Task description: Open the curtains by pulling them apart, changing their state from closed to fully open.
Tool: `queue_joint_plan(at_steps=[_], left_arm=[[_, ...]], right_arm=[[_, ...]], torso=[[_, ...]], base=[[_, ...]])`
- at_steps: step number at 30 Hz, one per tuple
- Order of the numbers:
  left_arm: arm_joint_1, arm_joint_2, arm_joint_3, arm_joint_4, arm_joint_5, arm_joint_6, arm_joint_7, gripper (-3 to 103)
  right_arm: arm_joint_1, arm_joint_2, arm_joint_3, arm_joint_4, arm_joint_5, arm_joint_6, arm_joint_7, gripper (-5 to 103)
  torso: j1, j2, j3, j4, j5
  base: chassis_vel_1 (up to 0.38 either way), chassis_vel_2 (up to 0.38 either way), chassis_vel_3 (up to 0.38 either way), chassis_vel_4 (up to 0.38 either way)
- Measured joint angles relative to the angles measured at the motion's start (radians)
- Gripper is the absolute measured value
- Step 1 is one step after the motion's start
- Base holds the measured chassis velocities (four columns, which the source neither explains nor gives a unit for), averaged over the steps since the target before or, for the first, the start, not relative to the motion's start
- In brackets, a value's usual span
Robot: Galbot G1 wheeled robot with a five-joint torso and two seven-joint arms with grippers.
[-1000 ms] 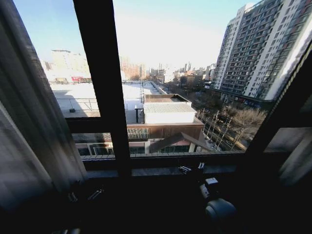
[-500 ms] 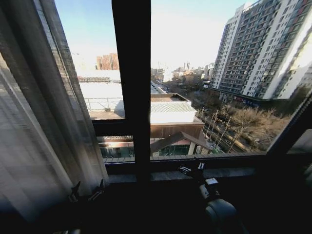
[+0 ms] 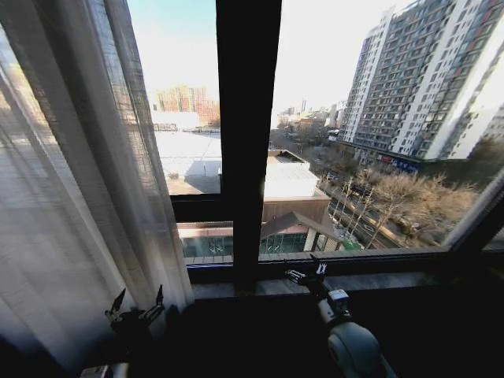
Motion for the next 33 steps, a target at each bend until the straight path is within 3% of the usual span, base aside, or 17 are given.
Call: queue_joint_plan(at_steps=[20,33], left_arm=[[0.021,-0.003,0.01,-0.021,0.004,0.008,0.002,100],[0.023,-0.003,0.012,-0.013,0.004,0.004,0.002,100]], right_arm=[[0.007,-0.003,0.006,-0.003,0.011,0.009,-0.003,100],[0.008,-0.003,0.004,-0.004,0.01,0.011,-0.01,100]], torso=[[0.0,0.0,0.0,0.0003,-0.0004],[0.0,0.0,0.0,0.0003,-0.0004]], base=[[0.007,0.005,-0.006,-0.004],[0.18,0.181,-0.181,-0.185]])
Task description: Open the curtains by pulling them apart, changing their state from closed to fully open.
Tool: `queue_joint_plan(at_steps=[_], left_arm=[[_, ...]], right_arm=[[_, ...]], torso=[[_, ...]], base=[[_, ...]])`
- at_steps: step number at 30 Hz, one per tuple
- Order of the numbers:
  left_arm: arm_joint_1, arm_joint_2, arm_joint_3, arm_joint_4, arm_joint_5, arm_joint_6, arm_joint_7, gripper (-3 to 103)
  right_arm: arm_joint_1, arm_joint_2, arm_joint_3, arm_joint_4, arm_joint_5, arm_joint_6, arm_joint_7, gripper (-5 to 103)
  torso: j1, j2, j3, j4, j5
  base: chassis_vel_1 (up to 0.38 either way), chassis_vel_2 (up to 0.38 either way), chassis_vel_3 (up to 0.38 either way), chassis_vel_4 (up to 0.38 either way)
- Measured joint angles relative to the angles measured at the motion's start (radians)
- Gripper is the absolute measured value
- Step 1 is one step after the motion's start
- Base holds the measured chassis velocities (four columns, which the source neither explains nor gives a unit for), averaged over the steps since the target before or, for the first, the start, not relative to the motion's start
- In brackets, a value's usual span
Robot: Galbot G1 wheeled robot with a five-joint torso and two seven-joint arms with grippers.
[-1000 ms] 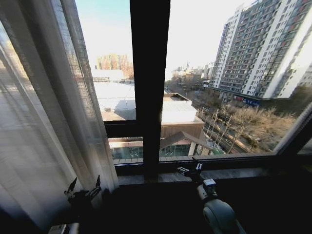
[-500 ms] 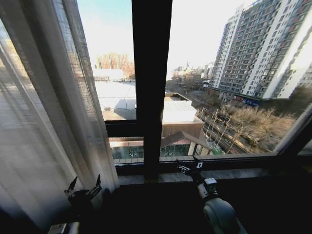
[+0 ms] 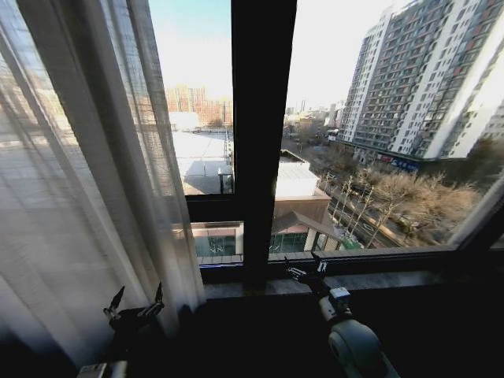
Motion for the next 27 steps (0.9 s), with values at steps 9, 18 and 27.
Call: queue_joint_plan(at_steps=[9,18,27], left_arm=[[-0.074,0.006,0.014,0.042,-0.001,0.027,0.003,100],[-0.227,0.058,0.058,0.108,0.003,0.124,0.003,100],[-0.355,0.141,0.08,0.181,-0.044,0.217,-0.021,100]], right_arm=[[0.007,0.006,0.004,-0.016,0.005,0.012,0.0,100],[0.006,0.0,0.019,-0.041,0.006,0.034,0.003,100],[0.018,0.005,0.021,-0.074,0.006,0.048,0.004,100]], torso=[[0.0,0.0,0.0,0.0,0.0],[0.0,0.0,0.0,-0.0002,0.0001],[0.0,0.0,0.0,-0.0001,0.0]], base=[[0.082,0.104,-0.076,-0.1],[-0.022,-0.024,0.014,0.025],[0.0,0.0,0.0,0.0]])
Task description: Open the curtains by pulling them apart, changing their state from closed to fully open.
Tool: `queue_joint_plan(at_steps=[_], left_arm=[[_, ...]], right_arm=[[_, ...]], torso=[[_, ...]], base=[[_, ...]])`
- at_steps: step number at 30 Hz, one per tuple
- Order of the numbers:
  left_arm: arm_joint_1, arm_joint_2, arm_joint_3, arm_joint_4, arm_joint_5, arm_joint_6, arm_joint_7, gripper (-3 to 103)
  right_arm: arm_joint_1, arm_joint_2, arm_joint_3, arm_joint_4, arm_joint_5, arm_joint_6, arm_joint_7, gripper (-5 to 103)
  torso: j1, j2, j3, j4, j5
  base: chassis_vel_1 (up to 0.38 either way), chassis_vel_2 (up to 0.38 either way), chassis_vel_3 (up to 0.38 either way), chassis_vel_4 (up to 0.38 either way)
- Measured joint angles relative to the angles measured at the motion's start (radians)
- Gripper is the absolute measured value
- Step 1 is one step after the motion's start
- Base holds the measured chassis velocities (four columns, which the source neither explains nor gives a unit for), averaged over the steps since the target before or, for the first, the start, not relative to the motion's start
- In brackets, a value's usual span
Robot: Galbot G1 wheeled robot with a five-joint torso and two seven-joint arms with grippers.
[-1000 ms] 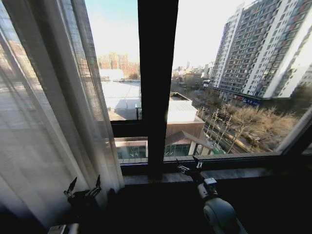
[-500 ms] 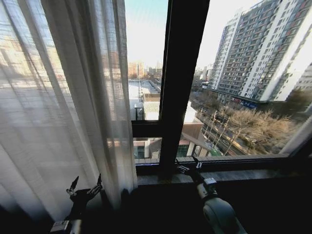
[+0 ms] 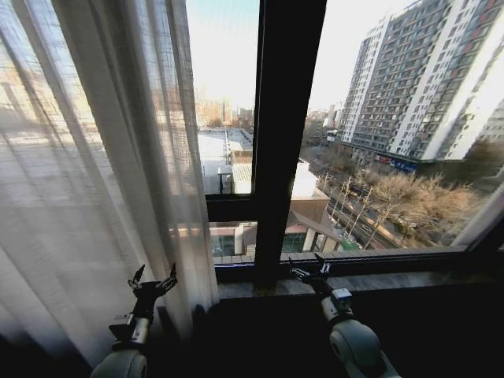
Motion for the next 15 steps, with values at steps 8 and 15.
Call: queue_joint_plan(at_steps=[8,15], left_arm=[[-0.043,0.016,0.008,0.052,-0.02,0.02,0.039,92],[-0.038,0.035,0.001,0.046,-0.052,0.029,0.058,64]], right_arm=[[0.011,0.005,0.003,-0.02,-0.001,0.003,0.002,100],[0.013,0.011,0.005,-0.021,-0.001,0.005,0.006,100]], torso=[[0.0,0.0,0.0,0.0001,-0.0005],[0.0,0.0,0.0,0.0,0.0]], base=[[0.0,0.0,0.0,0.0],[0.0,0.0,0.0,0.0]])
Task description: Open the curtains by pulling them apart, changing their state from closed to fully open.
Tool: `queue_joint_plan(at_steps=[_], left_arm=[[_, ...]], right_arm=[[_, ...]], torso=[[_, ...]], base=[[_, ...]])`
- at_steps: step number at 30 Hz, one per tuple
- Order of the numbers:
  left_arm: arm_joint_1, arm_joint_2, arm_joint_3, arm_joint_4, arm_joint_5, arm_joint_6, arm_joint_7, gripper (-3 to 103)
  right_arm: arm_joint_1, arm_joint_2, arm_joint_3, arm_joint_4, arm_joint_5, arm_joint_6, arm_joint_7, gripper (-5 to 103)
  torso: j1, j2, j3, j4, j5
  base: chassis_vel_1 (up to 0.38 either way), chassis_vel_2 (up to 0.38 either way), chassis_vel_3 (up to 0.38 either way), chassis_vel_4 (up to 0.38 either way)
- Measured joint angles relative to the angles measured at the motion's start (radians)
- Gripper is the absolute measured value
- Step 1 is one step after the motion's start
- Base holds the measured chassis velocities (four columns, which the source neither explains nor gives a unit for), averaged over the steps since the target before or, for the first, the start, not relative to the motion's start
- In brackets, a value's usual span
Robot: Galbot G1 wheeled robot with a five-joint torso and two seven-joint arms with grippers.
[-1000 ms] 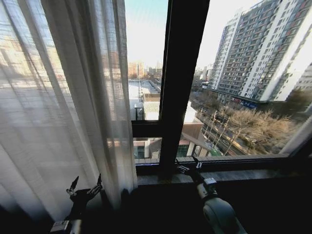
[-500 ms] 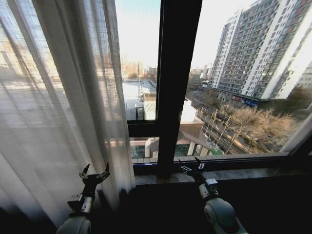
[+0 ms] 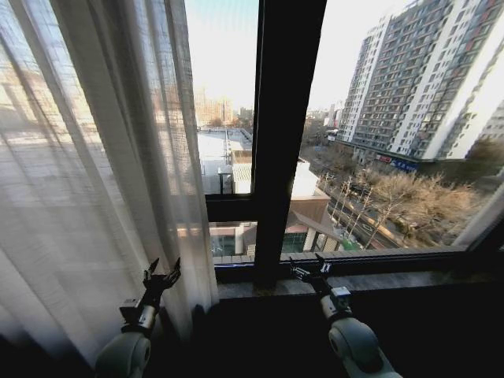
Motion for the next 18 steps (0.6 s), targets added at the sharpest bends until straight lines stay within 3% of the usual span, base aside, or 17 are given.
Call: queue_joint_plan(at_steps=[2,5,8,12,18], left_arm=[[0.003,0.004,-0.005,-0.001,-0.003,0.001,0.005,59],[0.011,0.011,-0.02,-0.006,-0.007,0.003,0.018,43],[0.016,0.012,-0.026,-0.012,-0.009,0.007,0.03,37],[0.021,0.01,-0.028,-0.024,-0.013,0.009,0.051,16],[0.028,0.004,-0.031,-0.032,-0.014,0.009,0.065,2]], right_arm=[[0.0,0.001,-0.001,0.001,0.0,0.0,0.004,100],[0.0,0.001,-0.006,0.006,0.0,0.0,0.02,100],[-0.001,0.0,-0.007,0.013,0.0,0.001,0.025,100],[0.001,-0.006,-0.014,0.036,0.036,0.001,0.044,100],[0.002,-0.003,-0.021,0.049,0.049,0.018,0.058,100]], torso=[[0.0,0.0,0.0,0.0,0.0],[0.0,0.0,0.0,0.0001,-0.0003],[0.0,0.0,0.0,0.0001,-0.0003],[0.0,0.0,0.0,0.0,-0.0001],[0.0,0.0,0.0,0.0001,-0.0003]], base=[[0.0,0.0,0.0,0.0],[0.0,0.0,0.0,0.0],[0.0,0.0,0.0,0.0],[0.0,0.0,0.0,0.0],[0.0,0.0,0.0,0.0]])
